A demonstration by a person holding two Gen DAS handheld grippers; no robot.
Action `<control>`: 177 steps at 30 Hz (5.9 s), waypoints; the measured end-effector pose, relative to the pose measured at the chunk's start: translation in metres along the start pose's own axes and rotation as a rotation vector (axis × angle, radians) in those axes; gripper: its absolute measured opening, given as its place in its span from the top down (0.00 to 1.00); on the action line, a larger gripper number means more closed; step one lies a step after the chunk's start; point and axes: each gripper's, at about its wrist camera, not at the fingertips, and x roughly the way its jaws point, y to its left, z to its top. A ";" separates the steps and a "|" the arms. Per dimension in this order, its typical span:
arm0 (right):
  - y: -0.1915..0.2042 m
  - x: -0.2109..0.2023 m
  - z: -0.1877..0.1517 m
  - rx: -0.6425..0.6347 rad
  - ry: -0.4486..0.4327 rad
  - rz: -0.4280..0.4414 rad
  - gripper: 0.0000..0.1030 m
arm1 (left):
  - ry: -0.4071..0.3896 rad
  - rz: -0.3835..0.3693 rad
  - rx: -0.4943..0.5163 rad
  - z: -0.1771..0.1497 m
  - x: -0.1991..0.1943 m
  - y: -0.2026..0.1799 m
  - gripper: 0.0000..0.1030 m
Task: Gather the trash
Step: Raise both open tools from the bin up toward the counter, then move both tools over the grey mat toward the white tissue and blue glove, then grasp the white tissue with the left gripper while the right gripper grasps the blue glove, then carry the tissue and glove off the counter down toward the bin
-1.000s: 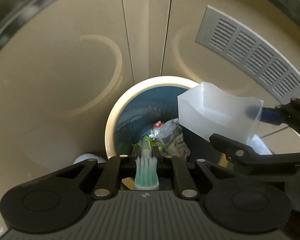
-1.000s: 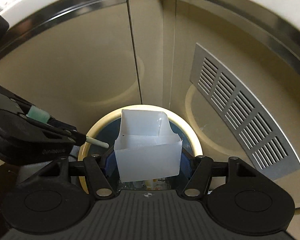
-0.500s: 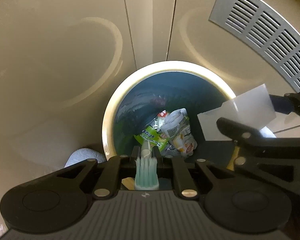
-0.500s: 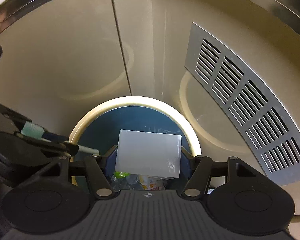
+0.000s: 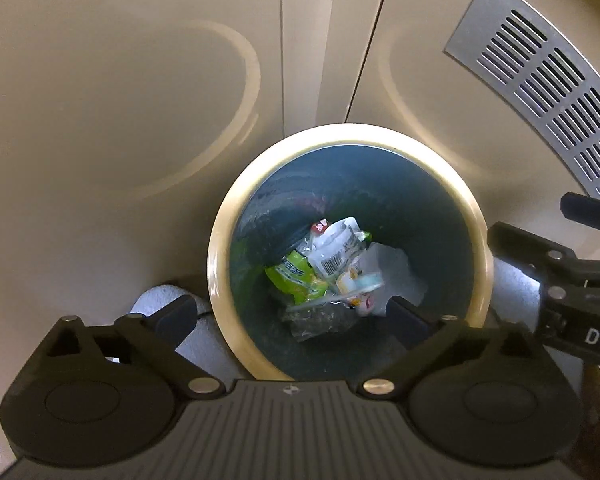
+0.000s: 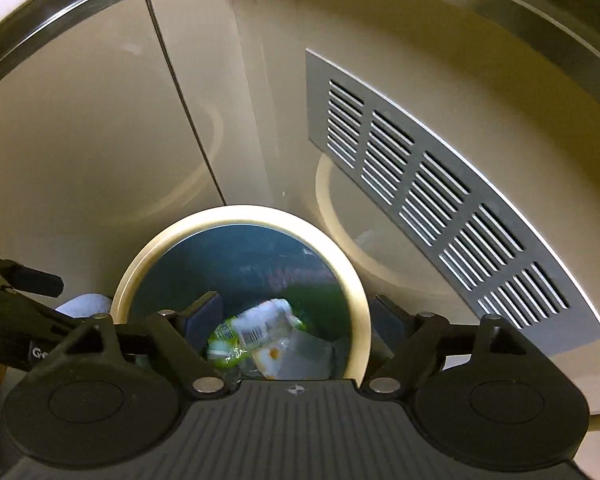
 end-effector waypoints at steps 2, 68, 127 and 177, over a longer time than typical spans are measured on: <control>0.001 -0.007 -0.002 -0.005 -0.008 0.006 0.17 | 0.002 -0.001 0.010 -0.002 -0.003 -0.001 0.01; -0.005 -0.215 -0.028 -0.087 -0.597 0.051 0.04 | -0.512 0.142 0.144 -0.033 -0.226 -0.040 0.00; -0.289 -0.053 0.267 0.586 -0.415 -0.533 0.00 | -0.625 -0.016 0.263 0.352 -0.167 -0.116 0.00; -0.227 -0.114 0.240 0.438 -0.757 -0.361 0.74 | -0.734 -0.094 0.070 0.233 -0.245 -0.047 0.99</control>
